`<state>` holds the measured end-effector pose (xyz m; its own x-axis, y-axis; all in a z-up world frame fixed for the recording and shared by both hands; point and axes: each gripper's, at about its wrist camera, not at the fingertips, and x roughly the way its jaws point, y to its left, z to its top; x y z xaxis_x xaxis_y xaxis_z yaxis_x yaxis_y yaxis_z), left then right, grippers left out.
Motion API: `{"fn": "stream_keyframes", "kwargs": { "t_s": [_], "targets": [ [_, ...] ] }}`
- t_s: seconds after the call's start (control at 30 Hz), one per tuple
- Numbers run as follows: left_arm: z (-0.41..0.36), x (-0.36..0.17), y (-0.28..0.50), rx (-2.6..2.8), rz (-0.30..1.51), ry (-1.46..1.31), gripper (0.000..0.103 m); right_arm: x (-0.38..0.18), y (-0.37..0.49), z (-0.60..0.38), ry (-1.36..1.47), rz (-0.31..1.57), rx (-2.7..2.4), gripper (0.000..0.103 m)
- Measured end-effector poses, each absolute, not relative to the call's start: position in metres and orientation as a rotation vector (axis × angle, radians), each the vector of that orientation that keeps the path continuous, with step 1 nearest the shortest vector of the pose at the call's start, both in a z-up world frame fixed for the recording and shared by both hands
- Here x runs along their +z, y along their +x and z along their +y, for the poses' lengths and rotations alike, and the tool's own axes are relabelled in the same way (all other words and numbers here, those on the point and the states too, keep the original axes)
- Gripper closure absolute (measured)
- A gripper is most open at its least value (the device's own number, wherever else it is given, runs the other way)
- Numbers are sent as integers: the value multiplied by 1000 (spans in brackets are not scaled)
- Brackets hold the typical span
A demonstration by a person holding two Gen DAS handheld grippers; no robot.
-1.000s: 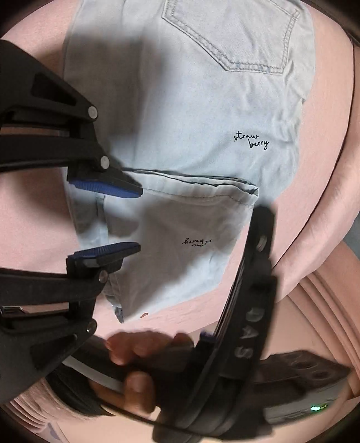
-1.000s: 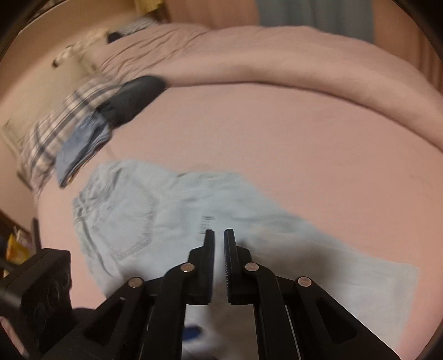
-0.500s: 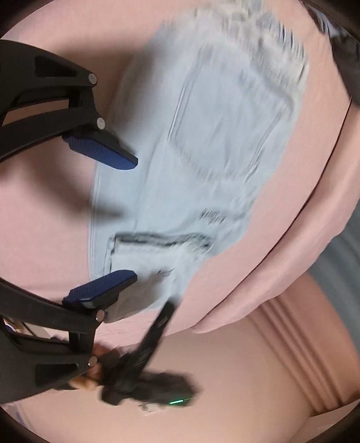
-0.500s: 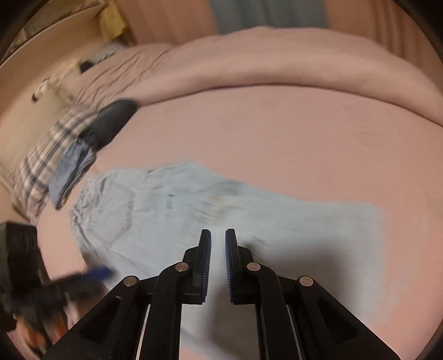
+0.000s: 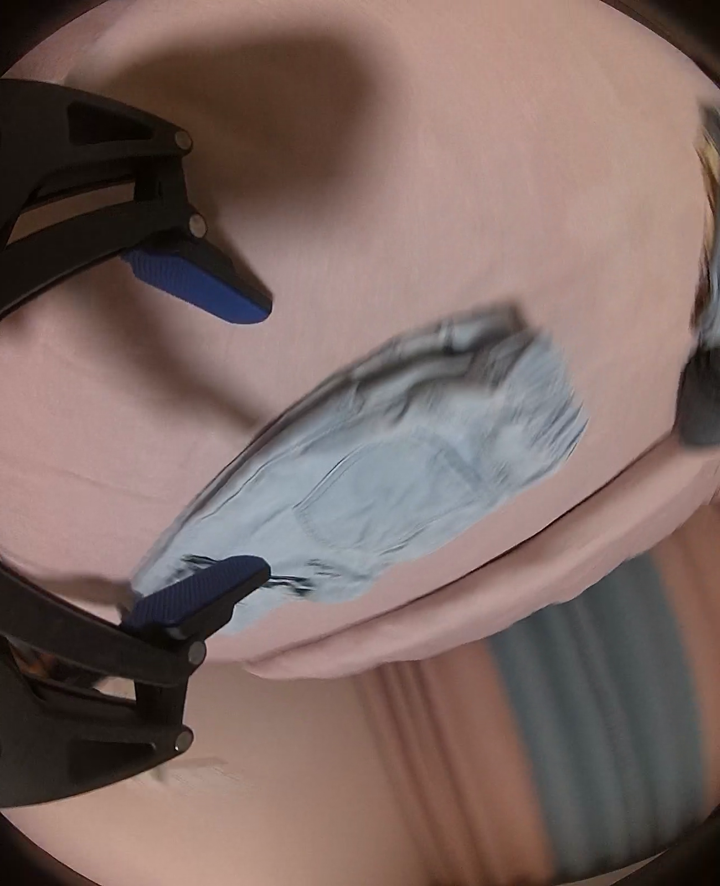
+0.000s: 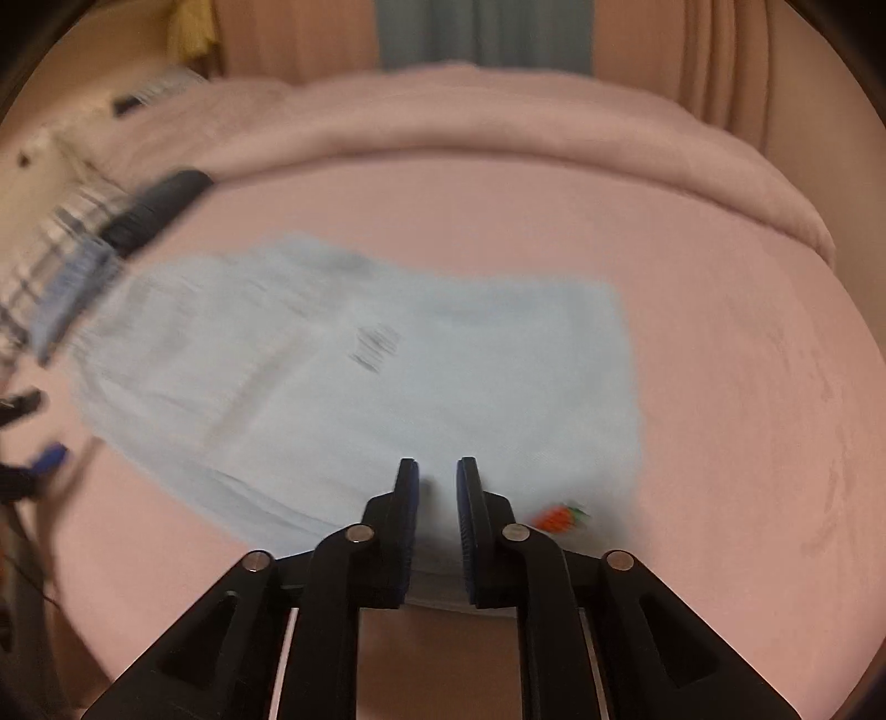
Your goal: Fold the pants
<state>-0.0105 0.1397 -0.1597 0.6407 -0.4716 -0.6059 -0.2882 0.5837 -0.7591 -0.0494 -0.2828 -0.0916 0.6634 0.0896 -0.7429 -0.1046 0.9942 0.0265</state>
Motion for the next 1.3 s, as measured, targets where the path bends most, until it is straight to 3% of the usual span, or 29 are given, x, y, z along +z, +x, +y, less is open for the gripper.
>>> {"fn": "stream_keyframes", "kwargs": {
  "t_s": [0.07,0.47,0.53,0.57,0.6,0.67,0.73,0.9,0.97,1.07,1.17,1.3],
  "targets": [
    [153,-165,-13,-118,891,-1055,16,-84,-47,-266,4,811,170,77],
    [181,-169,32,-81,828,-1226,17,-94,-15,-143,10,845,491,76],
    [183,-171,36,-70,809,-1264,26,-97,-17,-128,-20,847,530,76],
    [176,-172,45,-64,812,-1269,38,-99,-16,-121,-31,851,543,76],
    [175,-174,48,-56,824,-1270,58,-98,-17,-120,-35,854,550,76],
    [174,-180,56,-46,850,-1268,77,-100,-14,-116,-36,860,558,76],
    [173,-175,52,-41,838,-1239,78,-100,-13,-120,-30,863,551,76],
    [137,-119,51,-82,756,-872,84,-92,2,-153,211,893,613,73],
    [110,-91,55,-116,730,-677,84,-85,9,-167,324,879,629,52],
    [65,-65,58,-201,709,-449,84,-69,18,-190,504,820,650,46],
    [28,-64,63,-292,735,-339,85,-65,29,-206,641,801,682,33],
    [-9,-76,66,-362,786,-197,85,-76,48,-219,762,844,710,33]
  ]
}}
